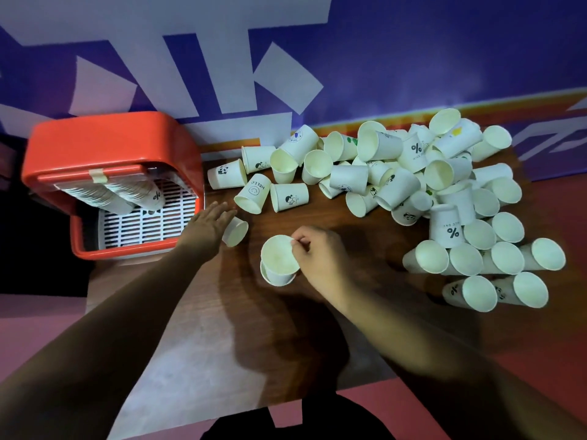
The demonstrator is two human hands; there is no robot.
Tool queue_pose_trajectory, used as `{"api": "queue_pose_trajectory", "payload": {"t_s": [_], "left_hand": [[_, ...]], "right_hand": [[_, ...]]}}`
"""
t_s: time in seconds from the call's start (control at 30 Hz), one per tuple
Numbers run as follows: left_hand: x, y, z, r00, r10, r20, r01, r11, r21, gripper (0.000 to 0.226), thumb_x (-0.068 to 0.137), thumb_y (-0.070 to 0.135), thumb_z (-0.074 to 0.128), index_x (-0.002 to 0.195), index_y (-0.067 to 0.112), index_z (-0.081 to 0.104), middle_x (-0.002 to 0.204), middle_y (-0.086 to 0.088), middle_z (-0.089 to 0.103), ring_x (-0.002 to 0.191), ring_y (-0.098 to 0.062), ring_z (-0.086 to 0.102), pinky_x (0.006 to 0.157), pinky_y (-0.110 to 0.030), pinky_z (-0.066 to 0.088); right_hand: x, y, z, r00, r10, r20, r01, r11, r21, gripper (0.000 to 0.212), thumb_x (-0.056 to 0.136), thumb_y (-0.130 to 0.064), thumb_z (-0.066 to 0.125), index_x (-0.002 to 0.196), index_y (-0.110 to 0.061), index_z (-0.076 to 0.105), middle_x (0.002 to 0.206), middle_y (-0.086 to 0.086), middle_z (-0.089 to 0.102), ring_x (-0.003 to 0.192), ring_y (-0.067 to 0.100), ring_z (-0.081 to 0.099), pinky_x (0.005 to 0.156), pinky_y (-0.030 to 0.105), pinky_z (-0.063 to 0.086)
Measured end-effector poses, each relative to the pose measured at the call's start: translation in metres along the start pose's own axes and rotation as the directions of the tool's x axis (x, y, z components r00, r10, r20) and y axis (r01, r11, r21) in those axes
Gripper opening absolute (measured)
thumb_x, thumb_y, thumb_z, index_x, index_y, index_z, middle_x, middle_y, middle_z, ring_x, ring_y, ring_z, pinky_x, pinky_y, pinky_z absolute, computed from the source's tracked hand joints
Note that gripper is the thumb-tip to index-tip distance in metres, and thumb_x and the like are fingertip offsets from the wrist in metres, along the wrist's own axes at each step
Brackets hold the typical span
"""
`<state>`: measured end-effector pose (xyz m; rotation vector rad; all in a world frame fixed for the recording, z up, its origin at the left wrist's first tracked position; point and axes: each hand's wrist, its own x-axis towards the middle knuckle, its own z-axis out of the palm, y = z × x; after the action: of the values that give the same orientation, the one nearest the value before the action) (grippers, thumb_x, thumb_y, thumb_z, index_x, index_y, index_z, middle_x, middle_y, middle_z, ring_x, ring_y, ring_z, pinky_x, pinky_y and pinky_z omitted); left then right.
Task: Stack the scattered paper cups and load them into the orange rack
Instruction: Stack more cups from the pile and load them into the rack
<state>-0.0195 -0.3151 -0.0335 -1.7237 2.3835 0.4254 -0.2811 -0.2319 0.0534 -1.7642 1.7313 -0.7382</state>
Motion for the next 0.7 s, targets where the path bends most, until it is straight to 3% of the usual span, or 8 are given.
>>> {"api": "queue_pose_trajectory", "payload": {"t_s": [0.1,0.27,0.37,0.43,0.5,0.57,0.63,0.7], "left_hand": [[-0.001,0.0,0.001,0.997,0.015,0.072,-0.023,0.992,0.121,0.078,0.091,0.002,0.054,0.158,0.025,0.021,0.165,-0.004,0.02,0.152,-0.027,0.017,0.123,-0.044,0.014],[-0.001,-0.002,0.008,0.997,0.072,0.005,-0.072,0.984,0.161,0.073,0.087,0.027,0.07,0.152,0.028,0.037,0.141,-0.011,0.047,0.132,-0.033,0.041,0.111,-0.046,0.031],[-0.004,0.0,0.015,0.996,0.06,-0.063,-0.058,0.998,0.035,0.073,0.078,0.033,0.079,0.143,0.019,0.049,0.129,-0.013,0.055,0.121,-0.036,0.048,0.103,-0.049,0.037],[-0.008,0.003,0.013,0.993,-0.008,-0.121,-0.016,0.98,-0.196,0.076,0.074,0.033,0.084,0.139,0.012,0.051,0.128,-0.013,0.057,0.118,-0.037,0.052,0.098,-0.049,0.042],[-0.013,0.011,0.001,0.975,-0.135,-0.175,0.023,0.85,-0.526,0.077,0.073,0.025,0.086,0.138,0.013,0.048,0.126,-0.006,0.056,0.114,-0.026,0.056,0.092,-0.038,0.048],[-0.025,0.026,-0.021,0.97,-0.215,-0.117,0.034,0.59,-0.807,0.082,0.077,0.014,0.085,0.144,0.021,0.038,0.132,0.006,0.05,0.115,-0.008,0.054,0.089,-0.017,0.048],[-0.041,0.042,-0.039,0.98,-0.182,-0.084,-0.01,0.376,-0.927,0.089,0.079,0.004,0.081,0.149,0.026,0.031,0.139,0.014,0.044,0.118,0.004,0.051,0.092,-0.01,0.046],[-0.057,0.056,-0.048,0.99,-0.117,-0.082,-0.05,0.256,-0.965,0.083,0.08,0.001,0.08,0.145,0.029,0.036,0.14,0.014,0.046,0.121,0.002,0.052,0.095,-0.017,0.048]], "right_hand": [[-0.002,0.003,0.017,1.0,-0.023,-0.009,0.021,0.991,-0.131,0.005,0.085,-0.01,0.06,0.081,-0.009,0.064,0.085,0.005,0.062,0.071,0.025,0.06,0.061,0.033,0.049],[-0.011,0.009,0.037,0.996,-0.087,-0.012,0.077,0.931,-0.358,0.01,0.078,-0.009,0.069,0.079,-0.01,0.059,0.085,0.009,0.058,0.057,0.032,0.061,0.046,0.032,0.044],[-0.017,0.018,0.044,0.998,-0.066,0.008,0.064,0.911,-0.407,0.018,0.073,-0.01,0.074,0.079,-0.012,0.058,0.084,0.008,0.055,0.053,0.031,0.061,0.041,0.03,0.04],[-0.02,0.022,0.047,0.999,-0.045,0.006,0.044,0.916,-0.399,0.016,0.075,-0.011,0.072,0.081,-0.013,0.058,0.086,0.009,0.053,0.053,0.032,0.06,0.041,0.029,0.038],[-0.019,0.024,0.046,1.0,-0.024,-0.011,0.019,0.939,-0.342,0.008,0.082,-0.018,0.068,0.087,-0.013,0.062,0.092,0.009,0.055,0.058,0.034,0.062,0.046,0.03,0.041],[-0.015,0.026,0.04,0.999,0.003,-0.039,-0.014,0.959,-0.282,0.017,0.088,-0.028,0.061,0.097,-0.015,0.067,0.101,0.008,0.058,0.069,0.033,0.064,0.054,0.034,0.048],[-0.003,0.031,0.029,0.997,0.029,-0.07,-0.044,0.973,-0.226,0.026,0.091,-0.03,0.057,0.107,-0.013,0.067,0.108,0.01,0.059,0.08,0.034,0.064,0.063,0.038,0.054],[0.016,0.042,0.018,0.994,0.084,-0.072,-0.098,0.971,-0.219,0.03,0.093,-0.028,0.056,0.115,-0.009,0.065,0.114,0.014,0.057,0.09,0.035,0.063,0.074,0.039,0.054]]}}
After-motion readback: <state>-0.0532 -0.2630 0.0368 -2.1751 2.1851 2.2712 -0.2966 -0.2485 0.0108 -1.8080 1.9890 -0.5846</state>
